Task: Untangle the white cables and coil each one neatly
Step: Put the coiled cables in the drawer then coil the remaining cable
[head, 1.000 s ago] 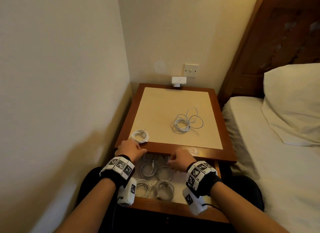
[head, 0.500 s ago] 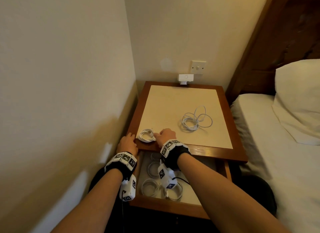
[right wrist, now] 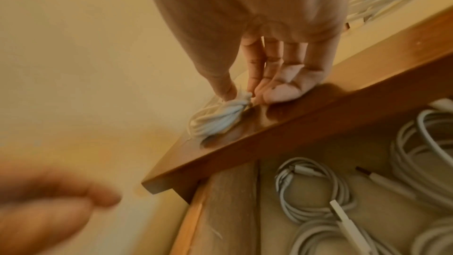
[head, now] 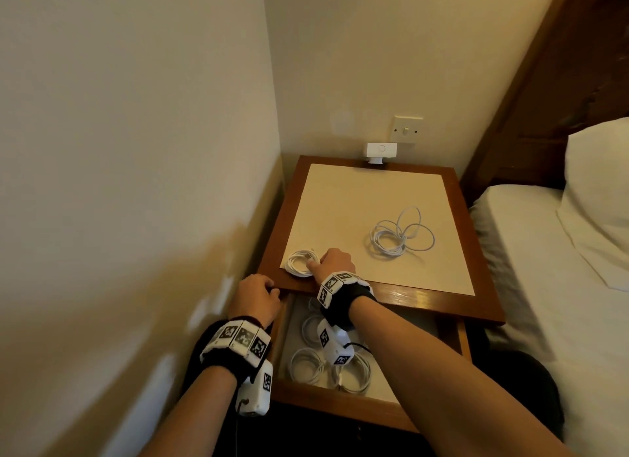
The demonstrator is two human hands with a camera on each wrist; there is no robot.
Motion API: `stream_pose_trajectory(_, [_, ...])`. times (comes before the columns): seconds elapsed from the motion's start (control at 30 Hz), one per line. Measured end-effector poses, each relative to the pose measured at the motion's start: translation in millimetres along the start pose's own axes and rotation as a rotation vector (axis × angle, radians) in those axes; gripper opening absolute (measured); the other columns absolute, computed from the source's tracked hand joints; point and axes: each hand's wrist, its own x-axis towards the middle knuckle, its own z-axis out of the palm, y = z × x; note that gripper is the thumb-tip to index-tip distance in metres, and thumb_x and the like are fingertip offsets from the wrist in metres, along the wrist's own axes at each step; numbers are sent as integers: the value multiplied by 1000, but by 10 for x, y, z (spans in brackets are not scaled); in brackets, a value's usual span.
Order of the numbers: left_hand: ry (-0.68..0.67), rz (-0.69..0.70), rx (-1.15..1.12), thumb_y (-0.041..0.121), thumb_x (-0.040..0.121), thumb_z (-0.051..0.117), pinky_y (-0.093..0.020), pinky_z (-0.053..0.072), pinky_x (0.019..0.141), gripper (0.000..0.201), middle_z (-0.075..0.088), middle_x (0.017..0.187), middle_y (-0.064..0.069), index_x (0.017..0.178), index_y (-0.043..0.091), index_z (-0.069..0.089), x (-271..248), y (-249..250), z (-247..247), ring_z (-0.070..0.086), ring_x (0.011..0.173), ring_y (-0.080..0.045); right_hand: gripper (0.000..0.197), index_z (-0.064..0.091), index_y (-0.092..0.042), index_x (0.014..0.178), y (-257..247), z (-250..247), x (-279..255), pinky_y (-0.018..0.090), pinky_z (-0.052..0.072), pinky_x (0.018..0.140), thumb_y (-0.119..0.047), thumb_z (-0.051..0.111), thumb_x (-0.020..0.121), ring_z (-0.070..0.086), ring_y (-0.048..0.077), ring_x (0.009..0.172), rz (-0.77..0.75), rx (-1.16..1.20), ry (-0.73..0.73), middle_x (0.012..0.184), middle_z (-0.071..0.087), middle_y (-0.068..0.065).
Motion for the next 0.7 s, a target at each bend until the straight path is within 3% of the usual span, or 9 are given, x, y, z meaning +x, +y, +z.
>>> stream_pose_trajectory(0.1, [-45, -23, 123, 42, 89, 62, -36, 47, 96, 39, 59, 126, -1, 122, 22, 63, -214, -260, -47, 54, 117, -24, 27, 56, -9, 77, -14, -122, -94, 27, 36, 51, -33, 66, 85, 51, 24, 61, 3, 24, 3, 73, 54, 7])
stream_pose_trajectory(0.17, [-125, -55, 201, 50, 87, 61, -38, 44, 102, 51, 55, 132, -3, 130, 22, 57, -301, -462, -10, 50, 123, -26, 24, 61, -7, 80, 12, -220, -180, 34, 53, 59, -29, 69, 83, 61, 26, 63, -19, 81, 7, 74, 63, 9])
stream_pose_trajectory(0.23, [-206, -47, 223, 53, 87, 60, -38, 38, 107, 58, 49, 139, -5, 136, 23, 51, -399, -590, 23, 43, 130, -26, 23, 64, -8, 76, 82, -336, -301, 40, 61, 63, -28, 73, 80, 69, 28, 63, -44, 180, 0, 73, 71, 14])
stream_pose_trajectory(0.37, [-221, 46, 242, 45, 91, 60, -36, 28, 113, 57, 35, 150, -6, 142, 26, 43, -507, -748, 69, 29, 139, -27, 11, 65, -10, 81, 438, -677, -676, 22, 50, 41, -16, 75, 82, 57, 12, 38, -32, 342, -138, 61, 64, 9])
stream_pose_trajectory(0.47, [-196, 69, 236, 44, 88, 64, -37, 31, 111, 58, 37, 149, -7, 140, 26, 46, -510, -775, 66, 32, 138, -26, 10, 66, -16, 79, 885, -904, -972, 19, 46, 45, -11, 66, 88, 55, 7, 38, -46, 244, -287, 53, 63, 1])
stream_pose_trajectory(0.53, [-188, 66, 230, 43, 86, 68, -36, 34, 109, 58, 40, 148, -8, 138, 24, 49, -510, -751, 58, 35, 137, -26, 11, 65, -15, 79, 1221, -953, -1044, 17, 46, 45, -9, 64, 88, 56, 5, 38, 39, 185, -297, 47, 62, -5])
stream_pose_trajectory(0.6, [-190, 57, 227, 40, 84, 71, -37, 37, 107, 58, 44, 145, -10, 136, 22, 52, -510, -727, 51, 39, 134, -27, 5, 68, -11, 90, 1505, -936, -1022, 18, 50, 47, -9, 64, 88, 61, 6, 42, 162, 133, -265, 61, 67, -1])
stream_pose_trajectory(0.7, [-190, 51, 217, 35, 81, 75, -39, 41, 103, 58, 50, 140, -13, 133, 18, 56, -505, -711, 42, 45, 129, -30, 22, 66, 3, 107, 1771, -826, -888, 29, 61, 64, -4, 64, 87, 70, 17, 62, 347, 191, -202, 80, 67, 9])
